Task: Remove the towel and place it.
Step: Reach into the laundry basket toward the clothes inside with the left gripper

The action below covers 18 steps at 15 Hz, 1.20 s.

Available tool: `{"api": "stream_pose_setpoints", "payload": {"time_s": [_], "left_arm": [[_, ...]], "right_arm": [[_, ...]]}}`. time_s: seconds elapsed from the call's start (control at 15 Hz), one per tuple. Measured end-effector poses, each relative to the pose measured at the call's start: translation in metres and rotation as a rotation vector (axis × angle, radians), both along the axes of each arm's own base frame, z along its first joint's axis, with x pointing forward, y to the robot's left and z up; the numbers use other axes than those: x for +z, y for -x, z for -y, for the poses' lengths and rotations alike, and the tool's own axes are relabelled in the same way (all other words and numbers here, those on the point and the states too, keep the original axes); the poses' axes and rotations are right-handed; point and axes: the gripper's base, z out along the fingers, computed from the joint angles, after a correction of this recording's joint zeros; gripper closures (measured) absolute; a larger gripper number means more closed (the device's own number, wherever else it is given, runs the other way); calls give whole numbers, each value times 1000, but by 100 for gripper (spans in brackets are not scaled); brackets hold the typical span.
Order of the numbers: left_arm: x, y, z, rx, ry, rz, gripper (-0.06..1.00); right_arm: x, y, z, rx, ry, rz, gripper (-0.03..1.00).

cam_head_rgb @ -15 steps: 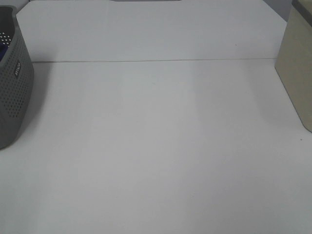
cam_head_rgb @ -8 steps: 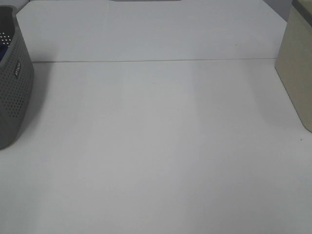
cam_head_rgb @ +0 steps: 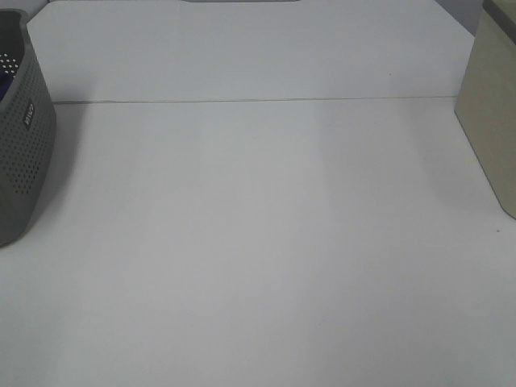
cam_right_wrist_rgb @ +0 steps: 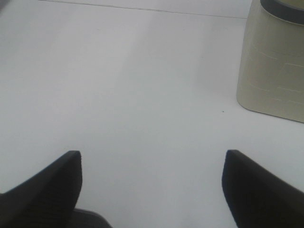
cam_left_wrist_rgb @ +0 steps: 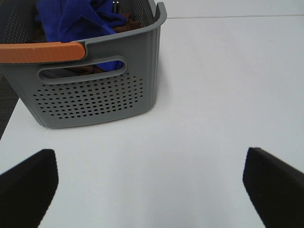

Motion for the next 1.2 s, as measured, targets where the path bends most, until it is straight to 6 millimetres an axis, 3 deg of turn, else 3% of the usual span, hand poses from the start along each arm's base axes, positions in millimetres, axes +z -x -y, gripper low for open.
{"api": "stream_pose_setpoints", "payload": {"time_s": [1.2], "left_arm": [[0, 0, 0, 0, 0, 0, -5]], "right_arm": [[0, 0, 0, 0, 0, 0, 18]]}}
